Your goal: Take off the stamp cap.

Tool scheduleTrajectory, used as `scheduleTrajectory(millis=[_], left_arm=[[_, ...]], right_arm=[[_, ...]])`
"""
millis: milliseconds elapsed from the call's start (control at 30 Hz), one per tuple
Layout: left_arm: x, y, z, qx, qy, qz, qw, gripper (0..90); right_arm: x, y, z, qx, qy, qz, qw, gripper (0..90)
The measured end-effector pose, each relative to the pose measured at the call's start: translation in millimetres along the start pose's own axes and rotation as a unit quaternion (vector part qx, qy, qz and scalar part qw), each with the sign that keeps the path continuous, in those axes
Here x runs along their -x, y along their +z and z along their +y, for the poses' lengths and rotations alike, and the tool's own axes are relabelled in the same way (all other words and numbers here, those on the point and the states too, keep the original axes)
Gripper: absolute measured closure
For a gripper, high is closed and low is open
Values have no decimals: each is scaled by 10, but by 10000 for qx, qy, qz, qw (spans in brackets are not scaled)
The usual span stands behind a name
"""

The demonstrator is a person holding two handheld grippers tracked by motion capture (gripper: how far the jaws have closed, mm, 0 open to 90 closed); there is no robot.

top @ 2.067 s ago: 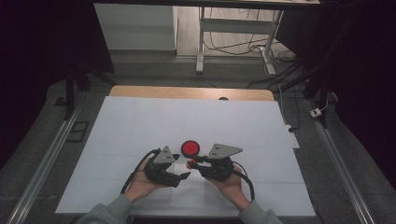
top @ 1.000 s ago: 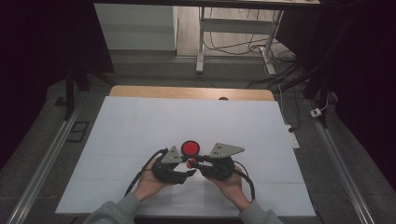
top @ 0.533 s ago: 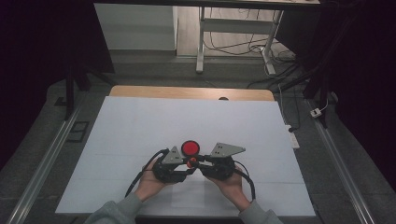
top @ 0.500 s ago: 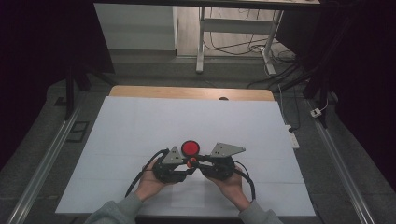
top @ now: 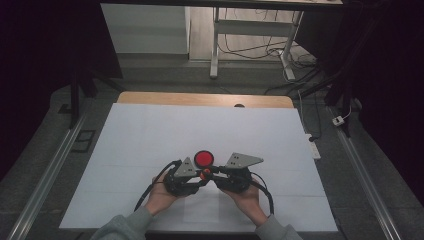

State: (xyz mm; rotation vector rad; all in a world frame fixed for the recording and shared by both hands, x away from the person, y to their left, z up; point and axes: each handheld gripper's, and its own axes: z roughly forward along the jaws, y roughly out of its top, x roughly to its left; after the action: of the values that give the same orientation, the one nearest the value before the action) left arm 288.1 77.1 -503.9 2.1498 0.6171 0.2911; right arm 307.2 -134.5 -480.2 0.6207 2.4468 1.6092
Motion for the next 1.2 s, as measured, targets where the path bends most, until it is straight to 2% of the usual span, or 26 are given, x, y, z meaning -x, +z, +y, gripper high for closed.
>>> scheduleTrajectory(millis=[367, 1200], left_arm=[[10, 2, -3, -67, 105, 74, 9999, 652], [26, 1, -4, -78, 135, 114, 9998, 655]], right_arm=[[-7, 9, -6, 9, 38, -24, 10000, 720], [-32, 4, -5, 75, 57, -108, 9999, 724]])
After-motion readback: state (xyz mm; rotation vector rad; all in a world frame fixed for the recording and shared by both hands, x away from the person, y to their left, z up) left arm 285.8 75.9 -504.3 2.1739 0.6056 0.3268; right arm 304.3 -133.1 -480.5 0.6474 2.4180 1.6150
